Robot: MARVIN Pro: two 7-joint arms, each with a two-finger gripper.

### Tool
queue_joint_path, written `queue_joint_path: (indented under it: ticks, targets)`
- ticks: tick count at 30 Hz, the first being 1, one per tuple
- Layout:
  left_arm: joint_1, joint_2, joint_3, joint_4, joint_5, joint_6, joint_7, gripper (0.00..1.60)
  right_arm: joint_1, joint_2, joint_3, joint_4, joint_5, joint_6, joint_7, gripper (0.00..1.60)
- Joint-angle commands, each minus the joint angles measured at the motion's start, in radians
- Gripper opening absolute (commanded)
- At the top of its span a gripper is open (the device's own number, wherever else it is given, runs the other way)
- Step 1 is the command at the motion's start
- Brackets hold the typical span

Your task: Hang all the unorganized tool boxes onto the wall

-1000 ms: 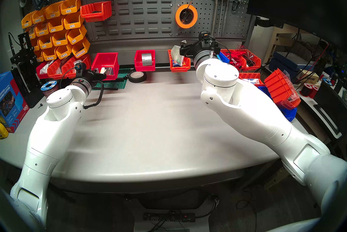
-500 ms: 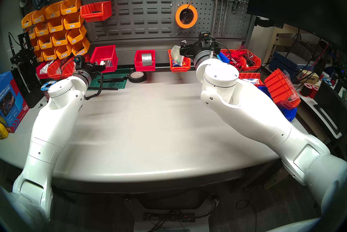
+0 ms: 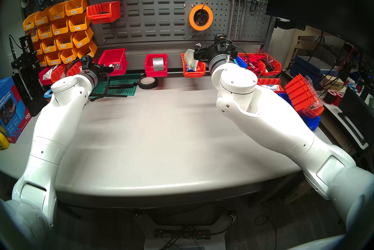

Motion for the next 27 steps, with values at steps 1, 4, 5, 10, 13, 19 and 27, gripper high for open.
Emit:
queue_joint_path:
  ticks: [1, 4, 5, 10, 13, 19, 27]
  targets:
    - [-0.121, 0.005, 0.013, 0.042, 0.023, 0.012, -0.025, 0.0, 0.014, -0.002, 0.004, -0.008, -0.005, 0.001, 0.001, 1.6]
    - [-0.141, -0.001, 0.017, 0.072, 0.031, 0.024, -0.034, 0.0, 0.014, -0.002, 0.004, -0.008, -0.005, 0.001, 0.001, 1.6]
    - [-0.141, -0.001, 0.017, 0.072, 0.031, 0.024, -0.034, 0.0, 0.014, -0.002, 0.004, -0.008, -0.005, 0.001, 0.001, 1.6]
    - [-0.189, -0.008, 0.037, 0.117, 0.049, 0.04, -0.049, 0.0, 0.014, -0.002, 0.004, -0.008, -0.005, 0.001, 0.001, 1.6]
    - [-0.207, -0.011, 0.043, 0.135, 0.06, 0.048, -0.06, 0.0, 0.014, -0.002, 0.004, -0.008, -0.005, 0.001, 0.001, 1.6]
    - [-0.249, -0.025, 0.05, 0.187, 0.073, 0.064, -0.088, 0.0, 0.014, -0.002, 0.004, -0.008, -0.005, 0.001, 0.001, 1.6]
    - [-0.29, -0.04, 0.071, 0.254, 0.105, 0.099, -0.117, 0.0, 0.014, -0.002, 0.004, -0.008, -0.005, 0.001, 0.001, 1.6]
